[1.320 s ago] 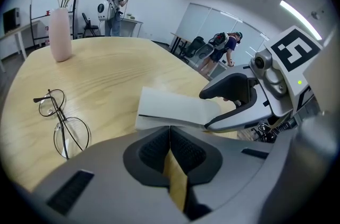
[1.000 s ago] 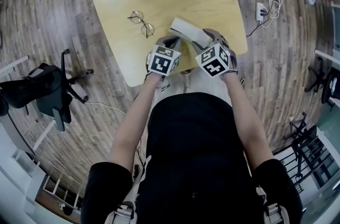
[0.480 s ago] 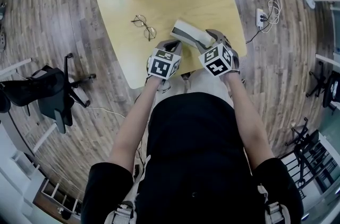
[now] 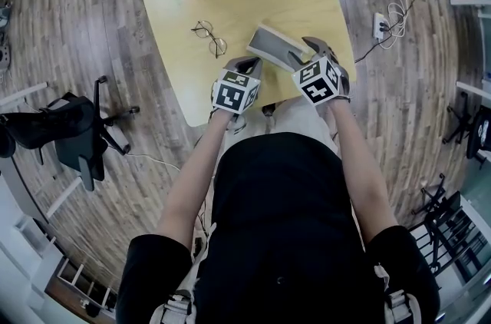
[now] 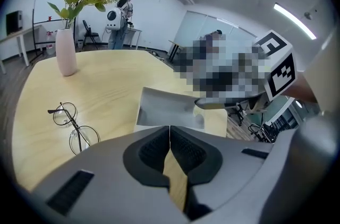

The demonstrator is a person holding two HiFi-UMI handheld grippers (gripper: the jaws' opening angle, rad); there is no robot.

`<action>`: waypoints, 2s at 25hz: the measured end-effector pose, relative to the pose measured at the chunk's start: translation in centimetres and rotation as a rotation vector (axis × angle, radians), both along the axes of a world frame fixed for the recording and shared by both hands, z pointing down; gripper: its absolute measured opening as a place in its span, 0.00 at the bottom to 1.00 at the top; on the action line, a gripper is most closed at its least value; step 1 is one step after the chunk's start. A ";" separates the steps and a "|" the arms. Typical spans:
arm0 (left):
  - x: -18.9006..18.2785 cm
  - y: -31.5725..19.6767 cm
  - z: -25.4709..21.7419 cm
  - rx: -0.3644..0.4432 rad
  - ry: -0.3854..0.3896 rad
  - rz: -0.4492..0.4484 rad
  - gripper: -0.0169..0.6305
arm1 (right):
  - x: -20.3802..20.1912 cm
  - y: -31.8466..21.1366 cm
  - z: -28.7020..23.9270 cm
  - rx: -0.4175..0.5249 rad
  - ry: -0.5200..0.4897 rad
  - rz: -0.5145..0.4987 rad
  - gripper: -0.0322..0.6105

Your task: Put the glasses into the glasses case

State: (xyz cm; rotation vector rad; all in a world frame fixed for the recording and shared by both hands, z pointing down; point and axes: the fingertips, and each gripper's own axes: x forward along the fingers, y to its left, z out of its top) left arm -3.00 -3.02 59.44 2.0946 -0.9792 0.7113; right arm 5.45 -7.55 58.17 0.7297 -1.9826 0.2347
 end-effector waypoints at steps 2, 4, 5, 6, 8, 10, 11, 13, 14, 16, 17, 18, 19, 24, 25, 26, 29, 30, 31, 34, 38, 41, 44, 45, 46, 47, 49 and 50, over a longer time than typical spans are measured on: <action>-0.1 0.0 -0.1 0.002 -0.002 -0.001 0.06 | 0.1 -0.1 -0.2 0.005 -0.002 0.003 0.41; -0.2 0.0 -0.2 0.005 -0.006 -0.003 0.06 | 0.2 -0.1 -0.4 0.009 -0.005 0.006 0.41; -0.3 0.0 -0.3 0.006 -0.008 -0.005 0.06 | 0.2 -0.1 -0.6 0.011 -0.008 0.005 0.41; -0.5 -0.1 -0.4 0.008 -0.011 -0.007 0.06 | 0.1 0.0 -0.8 0.014 -0.011 0.004 0.41; -1.0 -0.2 -0.6 0.014 -0.019 -0.013 0.06 | 0.0 0.1 -1.2 0.023 -0.016 0.003 0.40; -1.7 -0.6 -0.9 0.023 -0.030 -0.024 0.06 | -0.2 0.0 -1.8 0.035 -0.025 0.002 0.40; -2.2 -0.8 -1.1 0.027 -0.034 -0.032 0.06 | -0.3 0.1 -2.1 0.040 -0.031 0.001 0.39; -3.3 -1.1 -1.2 0.034 -0.045 -0.056 0.06 | -0.7 0.3 -2.6 0.047 -0.043 -0.002 0.39; -4.0 -1.3 -1.3 0.036 -0.052 -0.070 0.06 | -0.9 0.5 -2.8 0.050 -0.049 -0.004 0.39; -5.4 -1.9 -1.3 0.037 -0.064 -0.109 0.06 | -1.2 0.6 -3.1 0.056 -0.057 -0.008 0.38; -6.2 -2.1 -1.3 0.036 -0.069 -0.133 0.06 | -1.4 0.7 -3.2 0.058 -0.060 -0.010 0.38; -7.0 -2.4 -1.3 0.035 -0.072 -0.160 0.06 | -1.6 0.8 -3.3 0.058 -0.064 -0.012 0.38; -7.7 -2.7 -1.3 0.033 -0.071 -0.186 0.06 | -1.9 0.9 -3.5 0.059 -0.069 -0.014 0.38; -10.7 -2.9 -1.7 0.031 -0.065 -0.280 0.06 | -4.0 1.3 -4.2 0.052 -0.109 -0.046 0.37; -11.1 -2.7 -1.7 0.031 -0.062 -0.297 0.06 | -4.6 1.3 -4.3 0.049 -0.113 -0.062 0.37; -11.6 -2.5 -1.7 0.031 -0.059 -0.315 0.06 | -5.3 1.3 -4.3 0.047 -0.116 -0.079 0.37; -13.4 -1.7 -1.6 0.030 -0.052 -0.370 0.06 | -8.0 1.1 -4.4 0.037 -0.135 -0.128 0.37; -14.0 -1.3 -1.6 0.028 -0.050 -0.391 0.06 | -9.0 1.0 -4.4 0.033 -0.143 -0.148 0.37; -14.7 -0.9 -1.6 0.027 -0.047 -0.414 0.06 | -10.2 1.0 -4.4 0.030 -0.150 -0.168 0.37; -16.6 0.6 -1.5 0.022 -0.040 -0.484 0.06 | -13.6 1.1 -4.4 0.023 -0.169 -0.221 0.37; -18.7 2.5 -1.5 0.017 -0.022 -0.574 0.06 | -18.0 1.8 -3.9 -0.016 -0.202 -0.261 0.37; -19.6 3.6 -1.5 0.019 -0.008 -0.626 0.06 | -20.5 1.8 -2.9 -0.040 -0.214 -0.274 0.37; -20.2 4.8 -1.4 0.019 -0.001 -0.663 0.06 | -22.3 1.6 -1.5 -0.058 -0.222 -0.251 0.37; -20.4 5.2 -1.3 0.017 0.001 -0.672 0.06 | -22.7 1.4 -1.0 -0.062 -0.225 -0.239 0.37; -20.4 5.5 -1.3 0.015 0.003 -0.679 0.06 | -23.1 1.1 -0.6 -0.067 -0.228 -0.226 0.37; -20.4 5.9 -1.3 0.013 0.006 -0.687 0.06 | -23.4 0.9 -0.2 -0.072 -0.230 -0.213 0.37; -20.5 6.7 -1.2 0.006 0.012 -0.706 0.06 | -23.8 0.4 0.5 -0.079 -0.226 -0.198 0.37; -20.5 7.0 -1.2 0.002 0.015 -0.716 0.06 | -23.9 0.2 1.0 -0.081 -0.221 -0.191 0.37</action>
